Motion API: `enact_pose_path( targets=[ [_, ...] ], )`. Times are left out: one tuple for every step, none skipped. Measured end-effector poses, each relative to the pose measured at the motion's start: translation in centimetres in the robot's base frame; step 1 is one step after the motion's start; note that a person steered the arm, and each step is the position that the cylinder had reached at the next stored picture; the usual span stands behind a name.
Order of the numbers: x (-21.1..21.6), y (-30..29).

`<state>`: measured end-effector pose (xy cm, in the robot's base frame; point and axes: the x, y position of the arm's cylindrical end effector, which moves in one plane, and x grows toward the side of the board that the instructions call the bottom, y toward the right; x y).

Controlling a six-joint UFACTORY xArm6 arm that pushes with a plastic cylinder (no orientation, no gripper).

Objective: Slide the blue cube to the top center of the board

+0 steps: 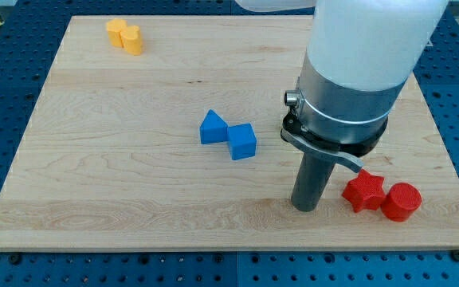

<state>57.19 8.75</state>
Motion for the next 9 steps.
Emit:
enact_pose_path(
  targets=[
    [-1.8,0.0],
    [-2.0,-2.6],
    [-3.3,-7.0],
    [-6.2,-7.0],
    [-7.6,-6.9],
    [-8.5,-6.9],
    [-9.2,-6.9],
    [-12.2,-8.0],
    [-14.4,-8.4]
  ],
)
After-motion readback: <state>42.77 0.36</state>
